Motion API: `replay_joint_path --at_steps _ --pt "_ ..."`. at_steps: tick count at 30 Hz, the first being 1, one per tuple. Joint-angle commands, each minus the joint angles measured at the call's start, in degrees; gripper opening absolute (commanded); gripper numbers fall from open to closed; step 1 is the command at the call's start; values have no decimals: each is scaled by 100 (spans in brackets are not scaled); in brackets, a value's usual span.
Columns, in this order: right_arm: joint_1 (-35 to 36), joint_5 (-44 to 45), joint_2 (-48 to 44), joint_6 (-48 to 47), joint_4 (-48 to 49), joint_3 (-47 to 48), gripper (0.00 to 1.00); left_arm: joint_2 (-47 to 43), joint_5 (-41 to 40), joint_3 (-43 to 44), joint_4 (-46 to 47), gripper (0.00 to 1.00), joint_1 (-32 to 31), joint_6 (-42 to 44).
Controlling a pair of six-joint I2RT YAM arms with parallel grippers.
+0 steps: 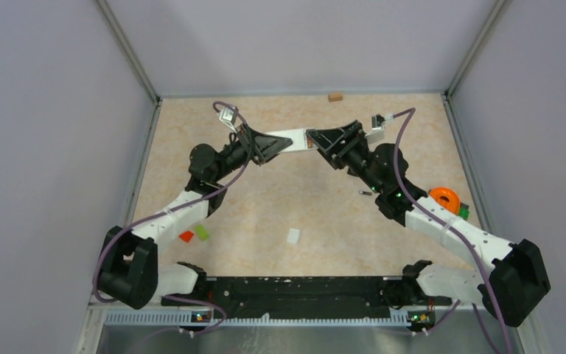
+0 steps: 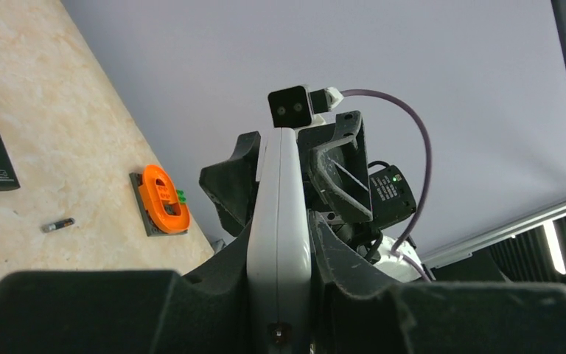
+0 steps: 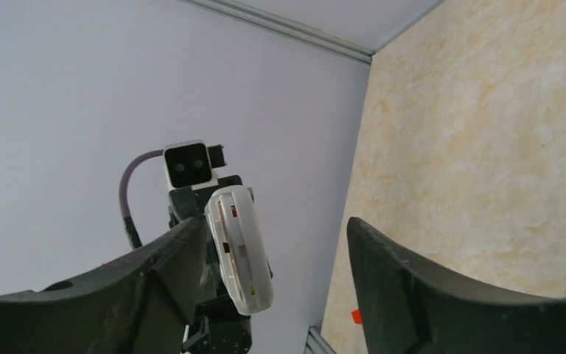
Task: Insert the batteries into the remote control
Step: Load the battery into the remote control, then pick up the battery from the center of the board.
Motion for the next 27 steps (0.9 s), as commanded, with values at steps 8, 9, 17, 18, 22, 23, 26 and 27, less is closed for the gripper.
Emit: replay_joint_path --at_steps 8,9,17,18,22,23,26,27 --pt "-330 1079 -1234 -2636 -2446 558 70 -755 -475 174 -1664 0 2 1939" --pt "-330 1456 -1318 -2829 -3065 629 66 -802 -500 187 -1825 0 6 2079" --pt "-447 2811 -763 -3170 -5798 882 62 -1190 -878 317 -2930 0 33 2986" --pt "-529 2703 -657 -3088 -5860 803 62 -1219 -918 335 -2989 0 33 3052" --pt "-1134 1582 -416 -2787 -5252 104 61 -1314 -983 350 -3154 0 48 3186" --pt "-1338 1148 -339 -2647 -5026 -75 59 -1323 -972 350 -3167 0 50 3186" --pt "-1693 899 -132 -2140 -4555 -415 54 -1343 -845 337 -3137 0 50 3209" --pt "-1702 965 -46 -1964 -4439 -436 53 -1326 -762 320 -3079 0 50 3201"
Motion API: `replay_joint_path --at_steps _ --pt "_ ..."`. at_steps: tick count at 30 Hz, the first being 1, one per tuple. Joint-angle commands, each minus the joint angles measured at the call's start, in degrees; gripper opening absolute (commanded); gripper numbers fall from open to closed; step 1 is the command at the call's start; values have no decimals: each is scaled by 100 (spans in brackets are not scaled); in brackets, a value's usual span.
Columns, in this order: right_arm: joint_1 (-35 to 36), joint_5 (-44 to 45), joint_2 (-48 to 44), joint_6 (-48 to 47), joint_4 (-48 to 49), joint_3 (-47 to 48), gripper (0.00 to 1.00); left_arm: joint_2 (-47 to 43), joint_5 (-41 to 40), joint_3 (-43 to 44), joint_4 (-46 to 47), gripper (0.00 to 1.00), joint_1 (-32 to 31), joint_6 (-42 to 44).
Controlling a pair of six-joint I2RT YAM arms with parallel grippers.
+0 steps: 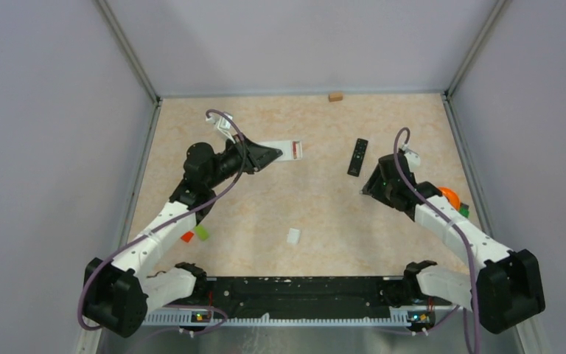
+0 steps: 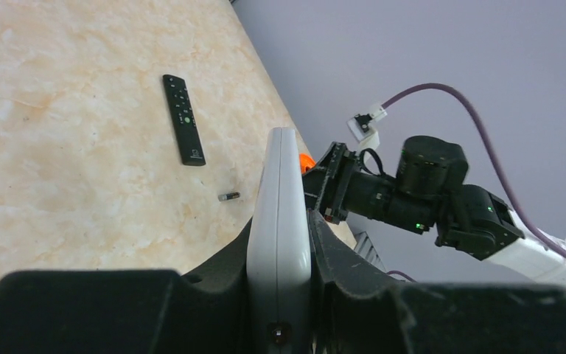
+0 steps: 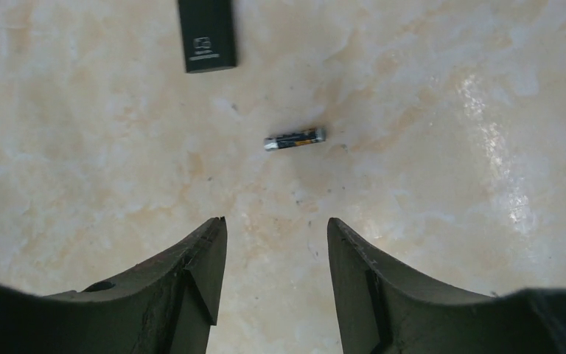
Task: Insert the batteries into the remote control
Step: Pick up the battery from the center of the board.
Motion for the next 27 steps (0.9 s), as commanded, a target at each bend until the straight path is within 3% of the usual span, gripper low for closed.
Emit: replay_joint_path --at_steps 1,7,9,18,27 --pt "-252 -471 262 809 669 -154 53 -128 223 205 287 0 26 166" --pt "-246 -101 983 1809 403 186 53 191 1077 137 1345 0 26 -326" --pt "-253 27 1190 2127 157 270 48 239 1234 131 1520 0 26 -417" --pt "-252 105 1496 3139 355 87 32 267 1280 137 1570 0 26 -433" --pt "-267 259 2157 3303 71 513 29 210 1182 124 1456 0 26 -327"
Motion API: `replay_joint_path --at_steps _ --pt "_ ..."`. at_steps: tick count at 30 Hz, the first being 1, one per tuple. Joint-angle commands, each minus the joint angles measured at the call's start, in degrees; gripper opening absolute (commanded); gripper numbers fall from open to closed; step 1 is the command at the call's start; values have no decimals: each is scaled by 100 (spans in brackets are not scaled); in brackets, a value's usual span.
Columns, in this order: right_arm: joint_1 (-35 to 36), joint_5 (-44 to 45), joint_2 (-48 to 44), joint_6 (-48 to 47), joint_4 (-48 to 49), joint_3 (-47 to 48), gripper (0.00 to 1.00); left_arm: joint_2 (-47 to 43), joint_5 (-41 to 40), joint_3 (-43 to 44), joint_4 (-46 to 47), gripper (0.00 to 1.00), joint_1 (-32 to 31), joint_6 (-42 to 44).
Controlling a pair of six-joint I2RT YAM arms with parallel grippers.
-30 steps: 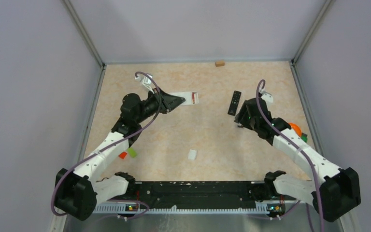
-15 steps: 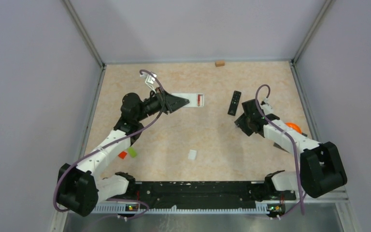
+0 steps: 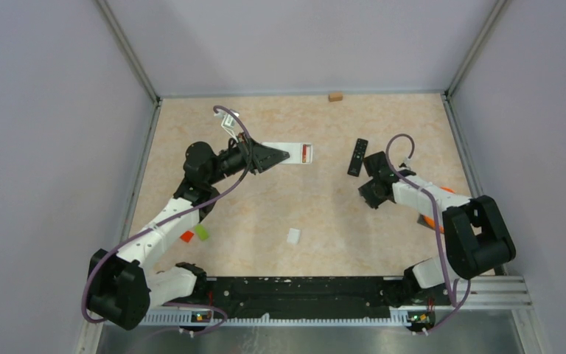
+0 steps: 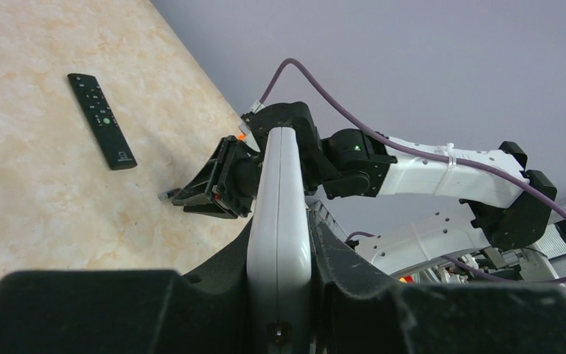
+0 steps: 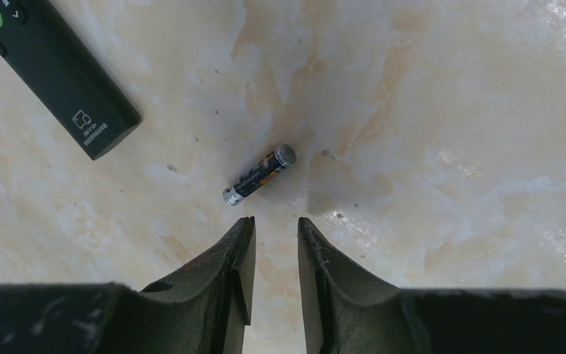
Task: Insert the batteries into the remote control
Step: Pick up the battery from the center of the board.
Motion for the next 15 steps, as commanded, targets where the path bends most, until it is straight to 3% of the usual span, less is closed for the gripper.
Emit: replay_joint_path --at_steps 1,15 --pt "-35 239 158 143 -18 434 29 -89 0 122 331 0 13 75" --pt "-133 299 496 202 -270 738 35 -113 -34 155 242 0 15 158"
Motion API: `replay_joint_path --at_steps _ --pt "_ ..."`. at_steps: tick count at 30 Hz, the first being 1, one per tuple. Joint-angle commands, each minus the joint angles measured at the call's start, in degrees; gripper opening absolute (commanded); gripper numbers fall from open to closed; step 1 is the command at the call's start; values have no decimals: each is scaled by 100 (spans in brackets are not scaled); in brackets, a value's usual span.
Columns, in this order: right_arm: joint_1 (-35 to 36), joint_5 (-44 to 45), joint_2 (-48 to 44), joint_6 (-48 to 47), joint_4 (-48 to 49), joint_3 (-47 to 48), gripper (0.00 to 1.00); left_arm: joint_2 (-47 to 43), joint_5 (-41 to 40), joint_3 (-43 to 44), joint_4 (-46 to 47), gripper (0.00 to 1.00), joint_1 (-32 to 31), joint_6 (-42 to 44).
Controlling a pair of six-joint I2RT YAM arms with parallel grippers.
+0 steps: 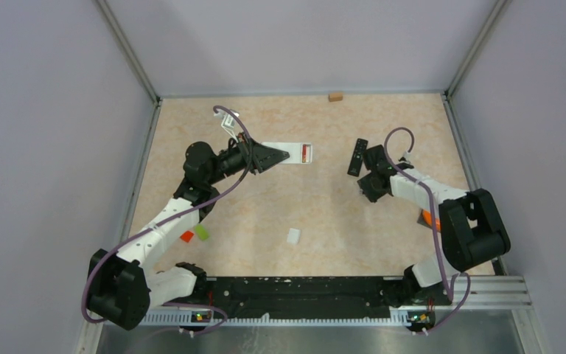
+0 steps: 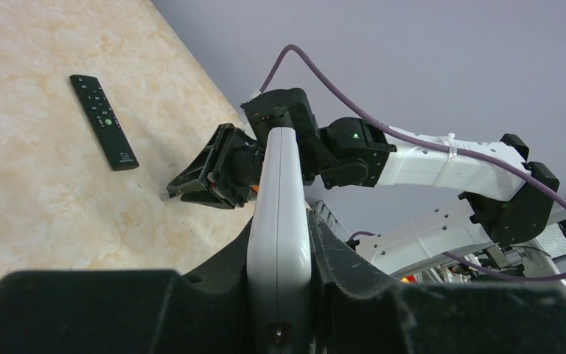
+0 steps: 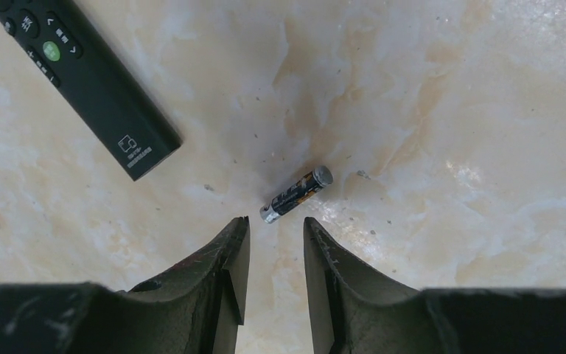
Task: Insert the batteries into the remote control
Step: Pick up the battery from the center of the board.
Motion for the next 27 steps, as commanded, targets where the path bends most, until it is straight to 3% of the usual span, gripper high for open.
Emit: replay_joint_path --at_steps 1,11,14,18,23,27 --pt "-107 99 241 134 -216 319 34 -124 -31 149 228 0 13 118" --pt "-190 51 773 -90 -312 650 33 -182 -81 131 136 0 13 196" --pt "-194 48 959 -280 -532 828 27 -188 -99 123 130 0 14 210" --pt "-192 26 1102 -484 -721 944 10 -180 -94 125 134 0 13 198" --pt "-198 102 1028 -827 -749 916 6 -180 -100 119 126 0 20 199" --pt "-197 187 1015 -1692 -727 1062 5 -165 -110 119 117 0 16 184"
